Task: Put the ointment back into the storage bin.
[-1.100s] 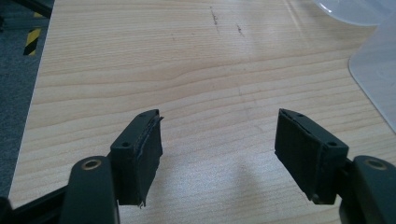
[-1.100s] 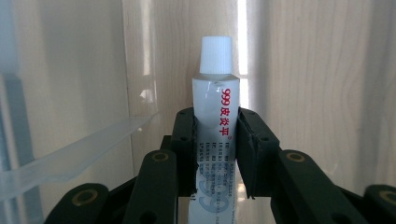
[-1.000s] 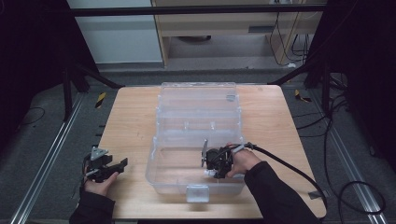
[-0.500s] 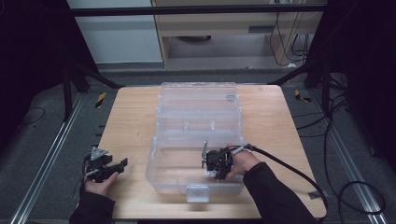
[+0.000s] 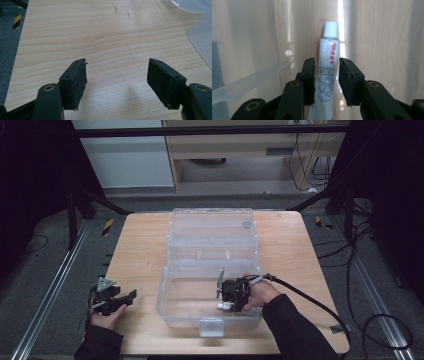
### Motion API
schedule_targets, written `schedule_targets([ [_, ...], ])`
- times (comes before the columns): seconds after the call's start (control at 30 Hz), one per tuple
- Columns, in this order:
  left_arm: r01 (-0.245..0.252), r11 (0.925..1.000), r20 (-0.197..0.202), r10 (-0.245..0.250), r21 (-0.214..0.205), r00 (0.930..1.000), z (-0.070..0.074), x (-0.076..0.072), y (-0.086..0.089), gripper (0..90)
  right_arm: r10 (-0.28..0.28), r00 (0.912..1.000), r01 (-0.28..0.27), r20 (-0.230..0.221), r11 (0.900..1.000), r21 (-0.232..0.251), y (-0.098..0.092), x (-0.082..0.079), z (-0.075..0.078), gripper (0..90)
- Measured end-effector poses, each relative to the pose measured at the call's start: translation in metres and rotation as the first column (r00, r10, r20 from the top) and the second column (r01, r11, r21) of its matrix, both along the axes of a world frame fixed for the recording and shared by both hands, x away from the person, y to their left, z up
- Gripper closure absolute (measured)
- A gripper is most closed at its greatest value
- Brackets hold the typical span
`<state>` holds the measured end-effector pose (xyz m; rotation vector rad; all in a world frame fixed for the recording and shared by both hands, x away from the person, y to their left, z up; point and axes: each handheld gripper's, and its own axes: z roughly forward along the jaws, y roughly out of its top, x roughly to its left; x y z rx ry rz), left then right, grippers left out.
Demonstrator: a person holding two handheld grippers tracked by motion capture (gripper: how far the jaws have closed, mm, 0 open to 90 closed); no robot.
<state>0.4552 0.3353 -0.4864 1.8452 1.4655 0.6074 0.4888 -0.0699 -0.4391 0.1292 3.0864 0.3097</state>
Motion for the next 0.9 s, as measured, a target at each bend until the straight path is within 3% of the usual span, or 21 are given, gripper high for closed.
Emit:
schedule_targets([
  [0.13,-0.001,1.0000,0.000,0.001,0.000,1.0000,0.000,0.000,0.000,31.4,-0.024,0.9991,0.022,0.034,0.9982,0.055,-0.006,-0.002,0.014,63.3],
  [0.27,-0.001,1.0000,0.001,0.001,0.000,1.0000,0.000,0.000,0.000,31.4,-0.079,0.9946,0.069,0.067,0.9873,0.143,-0.016,-0.006,0.031,60.7],
  [0.33,-0.001,1.0000,0.001,0.001,0.001,1.0000,0.000,0.000,0.000,31.4,-0.125,0.9897,0.109,0.070,0.9748,0.194,-0.023,-0.008,0.039,57.9],
  [0.47,-0.002,1.0000,0.001,0.002,0.001,1.0000,0.000,0.000,0.000,31.4,-0.206,0.9739,0.166,0.097,0.9341,0.316,-0.039,-0.012,0.052,55.3],
  [0.53,-0.002,1.0000,0.000,0.002,0.001,1.0000,0.000,0.000,0.000,31.4,-0.248,0.9639,0.194,0.098,0.9041,0.381,-0.049,-0.015,0.058,52.8],
  [0.63,-0.001,1.0000,0.000,0.001,0.002,1.0000,0.000,0.000,0.000,31.4,-0.327,0.9404,0.249,0.093,0.8475,0.469,-0.063,-0.019,0.065,48.5],
  [0.8,-0.001,1.0000,0.000,0.001,0.003,1.0000,0.000,-0.001,-0.001,31.5,-0.445,0.8914,0.313,0.088,0.7437,0.591,-0.088,-0.028,0.074,41.8],
  [0.9,-0.001,1.0000,0.000,0.001,0.003,1.0000,0.000,-0.001,-0.001,31.9,-0.500,0.8600,0.327,0.101,0.6923,0.643,-0.104,-0.032,0.076,36.3],
])
